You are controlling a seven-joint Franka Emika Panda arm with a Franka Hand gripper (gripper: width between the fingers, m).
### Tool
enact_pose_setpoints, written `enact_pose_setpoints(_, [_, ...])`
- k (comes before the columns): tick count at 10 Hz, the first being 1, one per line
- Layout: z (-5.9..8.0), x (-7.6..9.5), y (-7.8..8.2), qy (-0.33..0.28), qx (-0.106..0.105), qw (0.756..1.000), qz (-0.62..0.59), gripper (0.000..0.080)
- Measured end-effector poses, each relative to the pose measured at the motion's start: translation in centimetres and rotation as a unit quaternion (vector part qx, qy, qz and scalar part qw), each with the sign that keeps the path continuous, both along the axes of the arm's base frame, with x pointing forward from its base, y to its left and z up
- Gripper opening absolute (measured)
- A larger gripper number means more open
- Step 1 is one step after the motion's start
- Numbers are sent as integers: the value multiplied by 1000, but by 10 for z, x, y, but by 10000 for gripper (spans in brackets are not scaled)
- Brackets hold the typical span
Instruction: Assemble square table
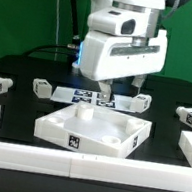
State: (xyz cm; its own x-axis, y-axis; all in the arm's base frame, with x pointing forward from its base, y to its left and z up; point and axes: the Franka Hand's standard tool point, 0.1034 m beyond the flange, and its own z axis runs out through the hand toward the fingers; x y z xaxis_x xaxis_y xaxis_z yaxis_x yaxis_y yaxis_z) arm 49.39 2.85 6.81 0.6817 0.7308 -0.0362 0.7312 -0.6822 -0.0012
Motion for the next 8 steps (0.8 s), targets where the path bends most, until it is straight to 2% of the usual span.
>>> enact_pose_setpoints(2, [-15,-11,6,-7,4,1000,8,649])
enact_pose_setpoints(3, [-21,-15,3,-13,6,1000,19,649])
enact_pose_setpoints(6, [-40,-15,8,-33,13,999,36,649])
enact_pose_setpoints(8, [-56,-20,0,-27,14,999,31,649])
